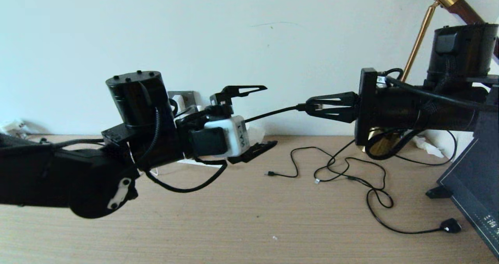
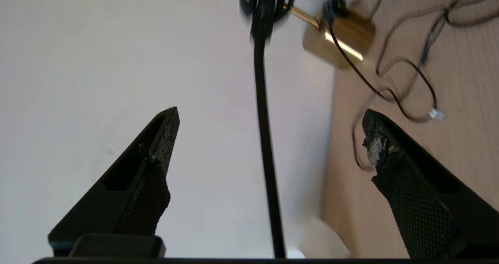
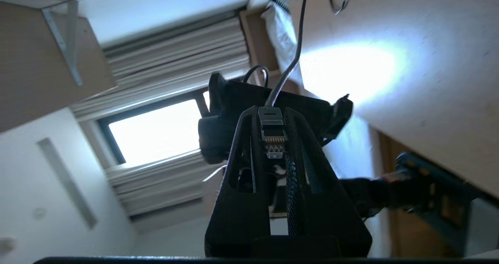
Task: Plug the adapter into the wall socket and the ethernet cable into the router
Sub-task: Hand it to the other hand
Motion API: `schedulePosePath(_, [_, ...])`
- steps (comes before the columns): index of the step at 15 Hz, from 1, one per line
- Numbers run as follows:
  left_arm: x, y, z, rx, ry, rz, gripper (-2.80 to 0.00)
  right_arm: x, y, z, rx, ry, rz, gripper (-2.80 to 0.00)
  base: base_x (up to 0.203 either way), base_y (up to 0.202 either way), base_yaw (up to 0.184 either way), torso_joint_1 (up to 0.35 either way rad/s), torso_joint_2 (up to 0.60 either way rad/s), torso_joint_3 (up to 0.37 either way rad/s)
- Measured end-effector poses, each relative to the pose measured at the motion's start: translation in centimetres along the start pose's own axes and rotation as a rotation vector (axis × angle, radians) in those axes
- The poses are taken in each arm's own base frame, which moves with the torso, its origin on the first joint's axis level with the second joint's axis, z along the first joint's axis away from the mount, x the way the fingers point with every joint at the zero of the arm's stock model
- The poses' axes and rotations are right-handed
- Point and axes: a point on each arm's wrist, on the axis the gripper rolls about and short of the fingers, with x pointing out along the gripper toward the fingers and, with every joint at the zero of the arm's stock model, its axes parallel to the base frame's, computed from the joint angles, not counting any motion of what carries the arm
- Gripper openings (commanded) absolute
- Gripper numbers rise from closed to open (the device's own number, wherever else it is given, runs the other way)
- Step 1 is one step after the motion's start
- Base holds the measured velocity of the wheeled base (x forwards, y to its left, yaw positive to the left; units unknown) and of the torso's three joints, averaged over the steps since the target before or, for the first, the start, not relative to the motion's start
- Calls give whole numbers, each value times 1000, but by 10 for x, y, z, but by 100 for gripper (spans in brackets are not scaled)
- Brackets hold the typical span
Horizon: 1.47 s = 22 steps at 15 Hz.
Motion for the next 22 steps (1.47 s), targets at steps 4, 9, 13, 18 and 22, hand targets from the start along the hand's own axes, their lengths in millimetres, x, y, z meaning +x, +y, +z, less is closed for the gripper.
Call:
schedulePosePath(4, [9, 1, 2, 18, -32, 11, 0, 12, -1, 10, 70, 73, -5, -280, 0, 0, 0, 0, 0, 0])
schedulePosePath(9, [20, 4, 3, 31, -48, 29, 0, 18, -5, 14, 92, 120, -14, -280, 0, 0, 0, 0, 0, 0])
schedulePosePath(13, [21, 3, 3, 26, -51, 27, 0, 19, -8, 14, 103, 135, -22, -280, 0, 0, 0, 0, 0, 0])
schedulePosePath(18, [23, 0, 6, 20, -60, 20, 0, 19, -10, 14, 108, 149, -26, -280, 0, 0, 0, 0, 0, 0])
schedulePosePath(22, [25, -1, 6, 5, -63, 17, 0, 20, -11, 14, 108, 151, -27, -280, 0, 0, 0, 0, 0, 0])
